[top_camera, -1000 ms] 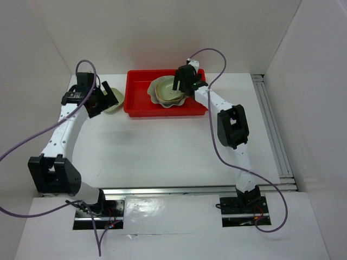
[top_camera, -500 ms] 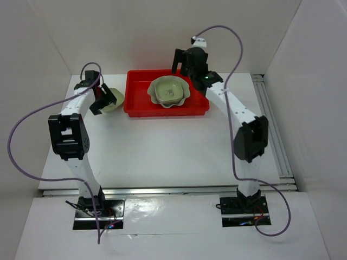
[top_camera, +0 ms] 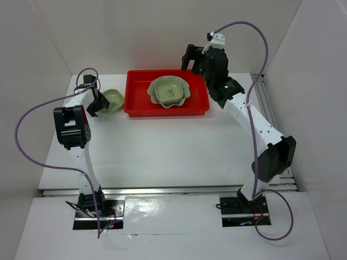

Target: Place the plates into the plastic bin on the countertop

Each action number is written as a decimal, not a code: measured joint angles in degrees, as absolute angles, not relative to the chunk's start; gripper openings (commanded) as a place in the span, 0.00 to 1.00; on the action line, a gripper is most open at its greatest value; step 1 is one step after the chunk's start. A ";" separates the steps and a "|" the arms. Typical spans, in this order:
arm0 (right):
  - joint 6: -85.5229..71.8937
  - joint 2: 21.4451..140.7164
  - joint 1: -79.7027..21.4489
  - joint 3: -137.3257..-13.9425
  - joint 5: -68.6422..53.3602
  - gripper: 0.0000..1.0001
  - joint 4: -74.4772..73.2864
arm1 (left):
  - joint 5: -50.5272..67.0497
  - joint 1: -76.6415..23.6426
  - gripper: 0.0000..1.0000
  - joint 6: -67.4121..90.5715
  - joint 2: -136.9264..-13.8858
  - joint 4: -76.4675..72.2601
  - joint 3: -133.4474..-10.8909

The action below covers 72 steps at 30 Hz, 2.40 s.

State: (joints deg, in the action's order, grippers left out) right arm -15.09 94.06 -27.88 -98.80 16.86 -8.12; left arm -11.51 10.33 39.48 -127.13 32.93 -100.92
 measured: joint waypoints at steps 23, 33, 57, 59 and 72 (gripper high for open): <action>-17.61 79.90 -26.33 -81.56 18.06 0.99 -9.30 | -9.39 3.57 0.00 40.49 -111.68 39.57 -118.76; -20.67 63.57 -22.44 -79.15 20.16 0.99 -11.77 | -4.16 -16.78 0.00 40.49 -122.02 38.41 -133.86; -24.40 55.77 -21.87 -72.71 12.51 0.99 -14.33 | -4.23 -18.68 1.00 40.86 -134.17 39.51 -136.07; -23.92 56.14 -21.87 -72.88 12.23 0.99 -15.53 | -5.96 -18.68 1.00 40.73 -131.74 41.01 -133.64; -19.44 42.35 -23.40 -69.78 14.17 0.99 -28.88 | -16.10 -24.18 1.00 40.62 -56.58 46.24 -86.11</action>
